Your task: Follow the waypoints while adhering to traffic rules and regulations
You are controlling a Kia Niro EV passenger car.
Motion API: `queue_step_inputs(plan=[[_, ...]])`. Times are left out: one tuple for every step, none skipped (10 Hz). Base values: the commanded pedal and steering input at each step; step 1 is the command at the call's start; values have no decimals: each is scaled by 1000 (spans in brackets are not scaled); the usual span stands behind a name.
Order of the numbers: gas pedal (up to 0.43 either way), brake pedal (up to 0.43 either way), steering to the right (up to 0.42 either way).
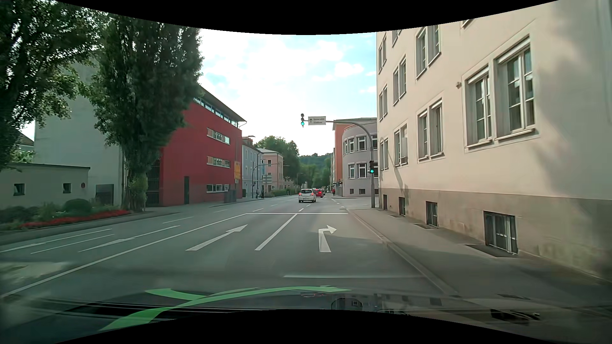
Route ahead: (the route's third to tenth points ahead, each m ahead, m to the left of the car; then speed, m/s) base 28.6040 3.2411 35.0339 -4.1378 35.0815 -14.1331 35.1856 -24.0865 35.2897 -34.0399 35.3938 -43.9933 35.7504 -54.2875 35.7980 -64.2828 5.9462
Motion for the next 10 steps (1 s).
queue_step_inputs(plan=[[110,0,-4],[87,0,-4],[59,0,-5],[59,0,-5],[59,0,-5],[0,0,-5],[0,0,-5],[0,0,-5],[0,0,-5],[0,0,-5]])
